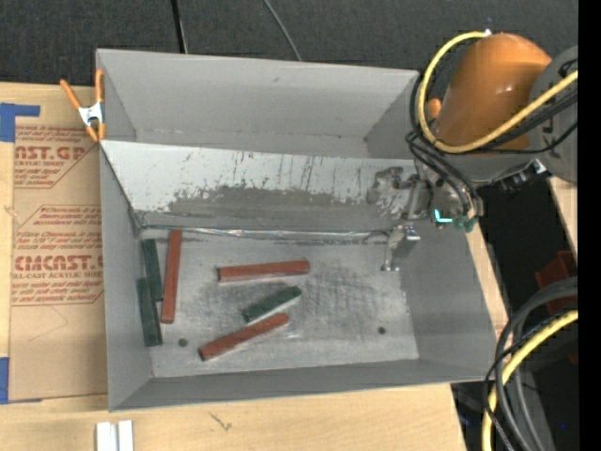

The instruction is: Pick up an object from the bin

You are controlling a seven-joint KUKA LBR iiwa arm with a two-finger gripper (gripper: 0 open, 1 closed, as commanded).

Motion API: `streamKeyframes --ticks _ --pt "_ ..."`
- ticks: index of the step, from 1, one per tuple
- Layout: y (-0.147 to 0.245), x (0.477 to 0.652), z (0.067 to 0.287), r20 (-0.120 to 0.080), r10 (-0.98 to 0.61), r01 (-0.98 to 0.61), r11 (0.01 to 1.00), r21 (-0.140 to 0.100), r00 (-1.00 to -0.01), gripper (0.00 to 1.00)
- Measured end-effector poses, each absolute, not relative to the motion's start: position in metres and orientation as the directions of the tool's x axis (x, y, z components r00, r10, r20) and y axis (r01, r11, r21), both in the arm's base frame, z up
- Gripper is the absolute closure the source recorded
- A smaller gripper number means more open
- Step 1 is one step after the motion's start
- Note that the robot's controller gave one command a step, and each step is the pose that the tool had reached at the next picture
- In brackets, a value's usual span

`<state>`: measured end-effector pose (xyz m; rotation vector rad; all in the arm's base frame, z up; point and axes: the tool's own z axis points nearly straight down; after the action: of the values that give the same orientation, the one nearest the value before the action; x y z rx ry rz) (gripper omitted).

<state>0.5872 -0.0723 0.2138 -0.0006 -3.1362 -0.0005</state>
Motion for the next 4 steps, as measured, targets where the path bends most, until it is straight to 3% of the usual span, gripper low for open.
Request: streamKeyframes --ticks 1,2,3,4 --pt "-0.072 0.589 0.219 -0.002 -0.001 -0.001 1.000 -0.001 -1.000 0.00" --pt "-0.045 0.580 0.149 -0.006 -0.049 -0.049 0.999 -0.001 -0.999 0.00" --pt "-0.023 0.557 0.122 0.004 0.047 0.047 0.999 0.001 -0.999 0.00" --pt "-0.010 0.579 0.074 0.002 -0.248 -0.248 0.969 0.000 -0.969 1.00"
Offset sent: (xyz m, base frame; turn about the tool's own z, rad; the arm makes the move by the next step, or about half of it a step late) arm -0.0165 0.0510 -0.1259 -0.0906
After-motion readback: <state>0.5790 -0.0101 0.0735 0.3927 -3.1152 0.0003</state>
